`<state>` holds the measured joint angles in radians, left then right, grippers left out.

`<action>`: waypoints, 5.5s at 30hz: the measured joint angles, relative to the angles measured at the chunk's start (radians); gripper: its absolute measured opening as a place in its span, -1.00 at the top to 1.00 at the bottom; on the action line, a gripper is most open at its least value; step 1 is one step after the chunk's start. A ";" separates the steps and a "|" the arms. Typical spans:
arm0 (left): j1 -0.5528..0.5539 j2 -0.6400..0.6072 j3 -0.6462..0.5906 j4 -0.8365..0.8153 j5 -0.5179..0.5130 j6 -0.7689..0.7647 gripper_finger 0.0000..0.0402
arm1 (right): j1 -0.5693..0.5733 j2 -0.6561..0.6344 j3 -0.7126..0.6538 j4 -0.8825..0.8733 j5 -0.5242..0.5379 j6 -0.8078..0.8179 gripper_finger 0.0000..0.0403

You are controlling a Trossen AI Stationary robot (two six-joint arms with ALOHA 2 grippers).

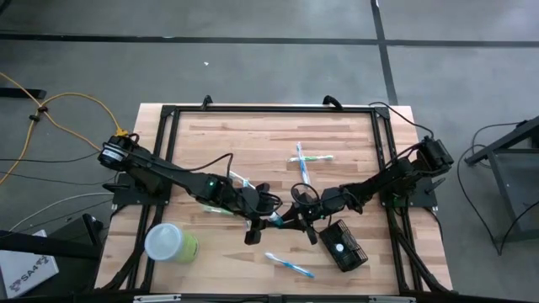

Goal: Pick & Place toothbrushing station
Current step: Put the blue mouthwash into the middle section of the black wire organizer

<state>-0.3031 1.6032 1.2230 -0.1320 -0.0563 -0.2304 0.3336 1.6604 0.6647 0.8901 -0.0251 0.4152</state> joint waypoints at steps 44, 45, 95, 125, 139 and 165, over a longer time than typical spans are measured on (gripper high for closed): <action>-0.010 -0.003 0.002 0.007 0.003 0.031 0.13 | 0.047 -0.002 0.001 0.020 0.053 -0.046 0.67; -0.013 -0.003 0.002 0.003 0.003 0.032 0.13 | 0.047 -0.005 0.001 0.019 0.049 -0.047 0.67; -0.035 -0.058 0.001 0.089 -0.028 0.105 0.13 | 0.188 -0.045 0.000 0.188 0.442 -0.368 0.67; -0.036 -0.058 0.001 0.205 -0.027 0.152 0.13 | 0.190 -0.045 0.000 0.221 0.446 -0.394 0.67; -0.033 -0.057 0.001 0.209 -0.052 0.147 0.32 | 0.190 -0.045 0.000 0.229 0.443 -0.394 0.67; -0.035 -0.056 0.001 0.208 -0.054 0.125 0.65 | 0.190 -0.045 0.000 0.225 0.414 -0.383 0.30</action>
<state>-0.3376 1.5467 1.2243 0.0760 -0.1101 -0.1049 0.5236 1.6154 0.6647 1.1154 0.3894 0.0319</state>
